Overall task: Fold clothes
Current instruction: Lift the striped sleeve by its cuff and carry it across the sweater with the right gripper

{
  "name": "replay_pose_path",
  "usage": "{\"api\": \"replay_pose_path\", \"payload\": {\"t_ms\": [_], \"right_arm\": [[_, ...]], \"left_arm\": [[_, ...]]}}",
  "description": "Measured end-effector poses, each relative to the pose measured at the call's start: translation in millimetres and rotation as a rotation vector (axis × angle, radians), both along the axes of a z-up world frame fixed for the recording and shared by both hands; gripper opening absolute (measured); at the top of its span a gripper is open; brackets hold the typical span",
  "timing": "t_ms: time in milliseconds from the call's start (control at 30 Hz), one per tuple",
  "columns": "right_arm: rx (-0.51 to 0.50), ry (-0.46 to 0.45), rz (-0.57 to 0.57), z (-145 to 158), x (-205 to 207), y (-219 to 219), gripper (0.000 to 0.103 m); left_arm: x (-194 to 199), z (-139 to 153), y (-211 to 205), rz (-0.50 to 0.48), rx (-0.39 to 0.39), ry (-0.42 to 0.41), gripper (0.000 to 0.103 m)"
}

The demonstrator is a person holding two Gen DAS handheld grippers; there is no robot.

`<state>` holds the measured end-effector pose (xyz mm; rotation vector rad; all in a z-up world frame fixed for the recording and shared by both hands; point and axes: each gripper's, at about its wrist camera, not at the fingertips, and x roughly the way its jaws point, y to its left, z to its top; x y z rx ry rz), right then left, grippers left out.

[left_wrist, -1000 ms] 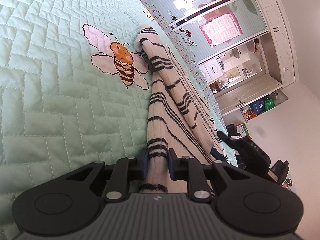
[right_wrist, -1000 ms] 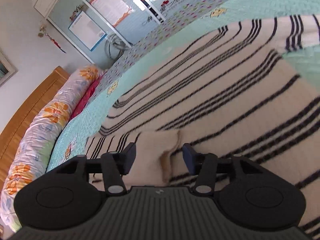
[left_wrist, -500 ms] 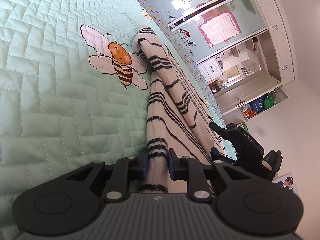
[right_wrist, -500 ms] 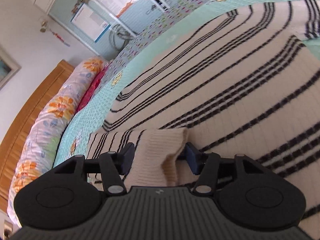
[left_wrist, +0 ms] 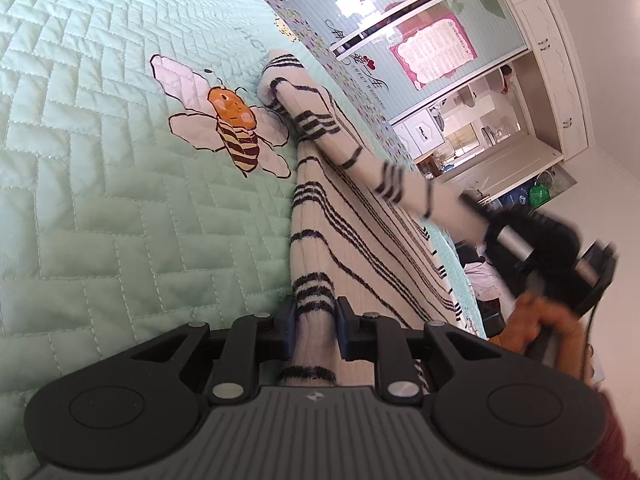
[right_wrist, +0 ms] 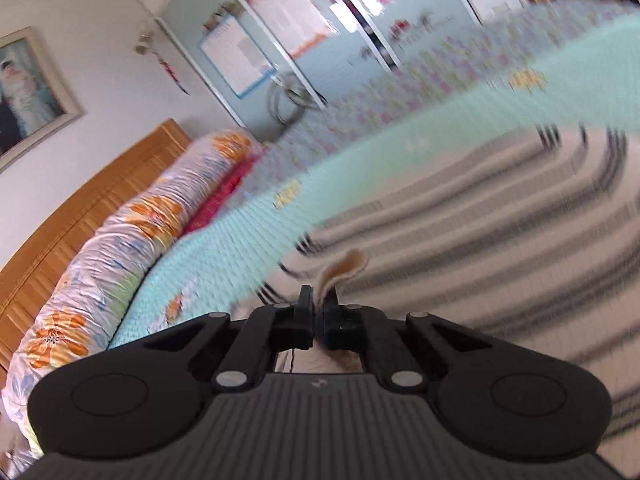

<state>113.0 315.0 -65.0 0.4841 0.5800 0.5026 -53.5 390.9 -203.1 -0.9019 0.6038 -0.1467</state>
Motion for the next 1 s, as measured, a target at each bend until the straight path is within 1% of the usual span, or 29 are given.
{"api": "replay_pose_path", "payload": {"t_ms": [100,133,200,267,333,400,500,633,767,867,1000], "right_arm": [[-0.052,-0.100,0.025,42,10,14,0.003],[-0.068,-0.125,0.031,52,13,18,0.003],[-0.100,-0.173,0.043,73,18,27,0.003],[-0.117,-0.198,0.052,87,26,36,0.003],[-0.131,-0.222,0.058,100,33,44,0.003],[-0.133,-0.248,0.058,113,38,49,0.003],[-0.116,-0.295,0.036,135,42,47,0.003],[-0.102,-0.340,-0.008,159,46,18,0.003],[-0.095,-0.364,-0.068,168,45,-33,0.003],[-0.097,-0.365,-0.127,160,42,-79,0.003],[-0.065,-0.318,-0.224,126,42,-143,0.003]], "left_arm": [[1,1,0,-0.005,0.005,0.005,0.021],[1,1,0,-0.009,0.008,0.009,0.019],[3,3,0,-0.018,0.017,0.017,0.018],[5,5,0,-0.023,0.033,0.025,0.016],[5,7,0,-0.020,0.059,0.035,0.012],[5,11,-1,-0.011,0.087,0.042,0.012],[6,23,-8,-0.012,0.156,0.044,0.011],[8,46,-28,-0.042,0.267,0.000,0.011],[13,66,-57,-0.095,0.373,-0.031,0.011],[22,74,-84,-0.153,0.437,-0.037,0.011],[37,73,-122,-0.236,0.530,-0.004,0.011]]}}
